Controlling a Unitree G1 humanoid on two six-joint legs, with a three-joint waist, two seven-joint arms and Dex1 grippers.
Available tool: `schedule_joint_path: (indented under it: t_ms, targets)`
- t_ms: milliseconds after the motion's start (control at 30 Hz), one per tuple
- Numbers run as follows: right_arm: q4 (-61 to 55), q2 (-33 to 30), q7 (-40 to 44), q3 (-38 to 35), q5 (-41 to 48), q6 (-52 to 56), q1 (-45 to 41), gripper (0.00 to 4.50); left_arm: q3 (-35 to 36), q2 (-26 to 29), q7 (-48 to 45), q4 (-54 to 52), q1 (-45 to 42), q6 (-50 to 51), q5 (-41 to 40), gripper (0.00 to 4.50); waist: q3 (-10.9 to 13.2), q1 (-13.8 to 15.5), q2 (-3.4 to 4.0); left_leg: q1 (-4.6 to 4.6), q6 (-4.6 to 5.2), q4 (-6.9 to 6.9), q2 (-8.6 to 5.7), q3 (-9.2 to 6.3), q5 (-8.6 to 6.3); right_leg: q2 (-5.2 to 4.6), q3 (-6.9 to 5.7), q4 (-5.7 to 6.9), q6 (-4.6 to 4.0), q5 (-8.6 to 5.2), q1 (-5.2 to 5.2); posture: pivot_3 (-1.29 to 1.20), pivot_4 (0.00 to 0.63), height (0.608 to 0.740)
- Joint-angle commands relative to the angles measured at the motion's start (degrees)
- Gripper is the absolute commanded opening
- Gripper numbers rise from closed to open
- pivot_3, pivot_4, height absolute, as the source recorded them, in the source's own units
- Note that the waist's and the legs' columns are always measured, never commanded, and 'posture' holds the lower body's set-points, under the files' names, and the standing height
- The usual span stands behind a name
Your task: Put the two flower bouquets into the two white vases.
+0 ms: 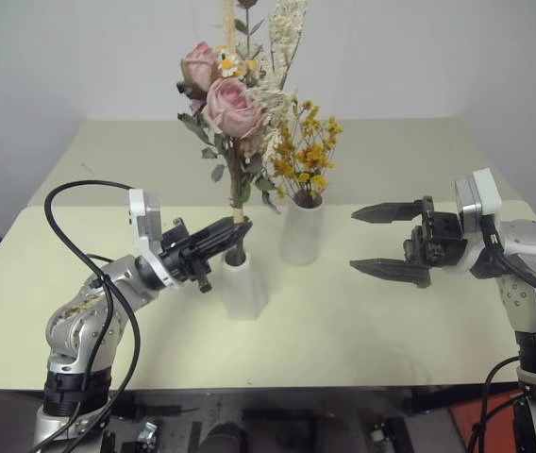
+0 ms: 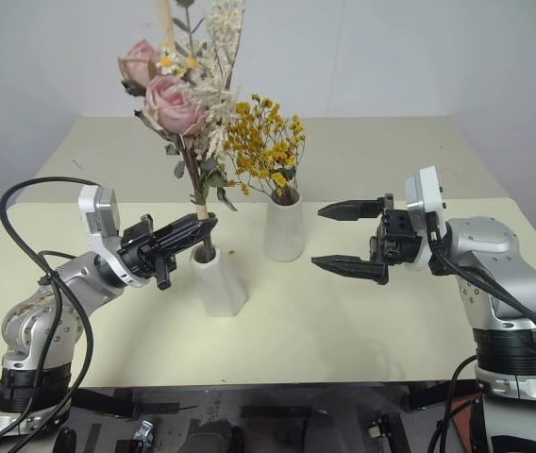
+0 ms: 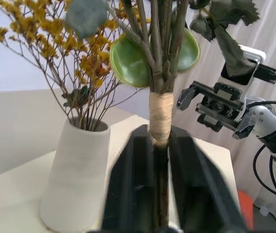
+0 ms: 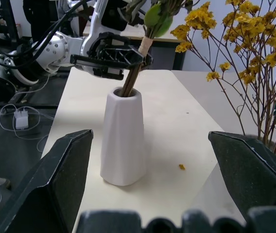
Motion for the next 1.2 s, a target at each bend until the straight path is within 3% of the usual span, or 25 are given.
schedule_joint_path:
  t_ms: [33,300,767,1000,1200]
  targets:
    - [-1.7,-0.3,-0.1,-1.6,1.0,-1.1,-0.3,4.50,0.6,1.0,-0.2,-2.2,-0.2,0.1,-1.0,1.94,0.0,0.0,0.00,0.00,0.00,0.00,0.00,0.00,0.00,0.00,0.00,0.00,0.00,0.00,0.00,0.00,0.150,0.740]
    - [-2.1,-0.2,-0.4,-1.5,1.1,-1.0,0.0,4.50,3.2,3.5,0.3,-5.8,2.3,1.1,-3.6,4.48,0.0,-0.1,0.00,0.00,0.00,-0.01,0.02,0.00,0.00,0.00,0.00,-0.01,0.00,0.00,-0.01,0.00,0.150,0.740]
    - [-1.3,0.8,-0.4,-0.9,0.7,-1.5,-0.2,4.50,8.1,7.6,2.0,-12.5,12.5,1.7,-9.1,4.48,0.0,0.0,0.00,0.05,0.02,-0.02,0.03,0.01,-0.01,0.00,0.01,-0.01,0.00,0.00,0.03,0.00,0.150,0.740]
    - [-0.9,0.1,-0.1,-1.7,0.3,-1.9,0.5,4.50,14.5,15.2,-3.2,-12.2,22.2,-1.6,-3.3,4.48,0.0,-0.1,0.01,0.08,0.02,-0.06,0.07,0.04,-0.01,0.06,0.03,-0.01,-0.02,-0.01,0.01,0.00,0.150,0.740]
    - [0.4,-0.8,0.3,-2.2,-0.1,-2.3,1.0,4.50,19.3,21.2,-9.9,-6.9,24.4,-5.7,1.6,4.48,0.0,0.0,0.02,0.09,0.03,-0.06,0.06,0.07,-0.02,0.06,0.00,-0.03,-0.03,-0.02,0.06,0.00,0.150,0.740]
